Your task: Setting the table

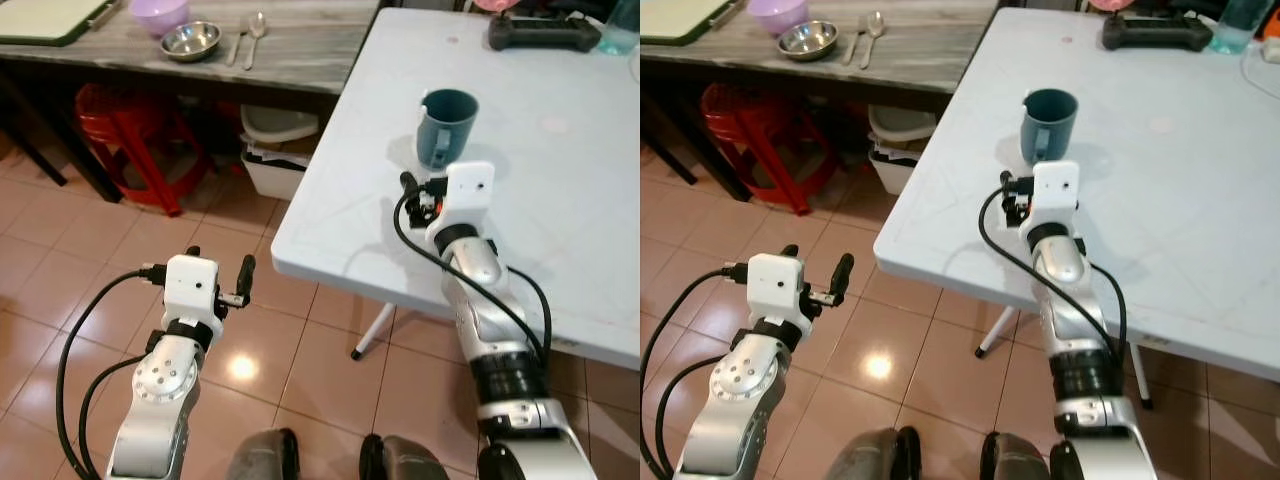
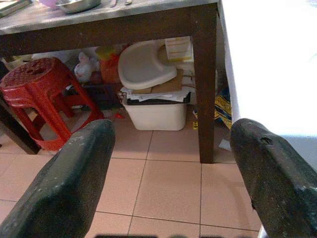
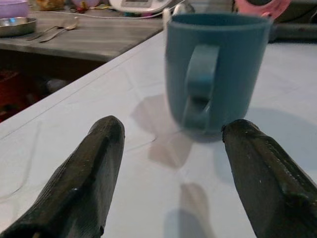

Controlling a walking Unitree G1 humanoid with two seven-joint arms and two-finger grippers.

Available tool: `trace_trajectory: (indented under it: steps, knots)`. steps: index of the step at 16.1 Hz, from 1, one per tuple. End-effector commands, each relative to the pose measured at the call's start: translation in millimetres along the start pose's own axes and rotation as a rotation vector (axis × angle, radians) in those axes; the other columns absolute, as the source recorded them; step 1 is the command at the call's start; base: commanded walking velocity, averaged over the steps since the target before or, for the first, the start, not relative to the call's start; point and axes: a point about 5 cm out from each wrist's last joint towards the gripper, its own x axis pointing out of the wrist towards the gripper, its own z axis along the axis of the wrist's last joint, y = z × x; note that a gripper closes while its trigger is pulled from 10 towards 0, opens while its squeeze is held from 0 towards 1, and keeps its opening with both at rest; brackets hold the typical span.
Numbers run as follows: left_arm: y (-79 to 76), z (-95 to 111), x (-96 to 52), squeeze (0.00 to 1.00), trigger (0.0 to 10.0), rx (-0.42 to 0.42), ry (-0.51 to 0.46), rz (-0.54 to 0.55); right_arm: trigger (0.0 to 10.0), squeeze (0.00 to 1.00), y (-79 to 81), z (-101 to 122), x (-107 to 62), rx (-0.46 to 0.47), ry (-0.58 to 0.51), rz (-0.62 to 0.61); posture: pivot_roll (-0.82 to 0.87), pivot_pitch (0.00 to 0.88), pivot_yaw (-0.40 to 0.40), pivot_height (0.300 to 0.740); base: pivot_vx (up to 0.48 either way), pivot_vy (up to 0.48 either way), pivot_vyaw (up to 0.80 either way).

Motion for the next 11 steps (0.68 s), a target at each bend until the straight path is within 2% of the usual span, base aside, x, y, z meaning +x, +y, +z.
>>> trace_trajectory:
  steps: [1,7,8,9,11]
  knots:
    - [0.9,0.2,-2.8,0.00,10.0,0.006,0.007,-0.011,10.0,0.00,-1.2,3.6,3.7,-0.009,-0.012,-0.019,0.06,0.176,0.079,0.740,0.000,0.000,0.00]
    - [-0.6,0.9,-3.0,0.00,10.0,0.001,0.010,-0.019,9.9,0.00,-5.8,19.2,22.8,-0.010,-0.045,-0.064,0.06,0.183,0.077,0.740,0.000,0.000,0.00]
    - [-0.4,1.1,-2.9,0.00,10.0,-0.001,0.011,-0.020,2.7,0.00,-5.6,21.7,28.2,-0.013,-0.045,-0.068,0.06,0.187,0.078,0.740,0.000,0.000,0.00]
    - [-0.5,1.3,-2.8,0.00,10.0,0.000,0.012,-0.021,0.0,0.00,-5.4,22.4,30.5,-0.015,-0.042,-0.069,0.06,0.189,0.078,0.740,0.000,0.000,0.00]
    - [-0.8,1.3,-2.9,0.00,10.0,0.000,0.013,-0.023,0.0,0.00,-3.8,23.2,35.1,-0.014,-0.034,-0.068,0.06,0.194,0.076,0.740,0.000,0.000,0.00]
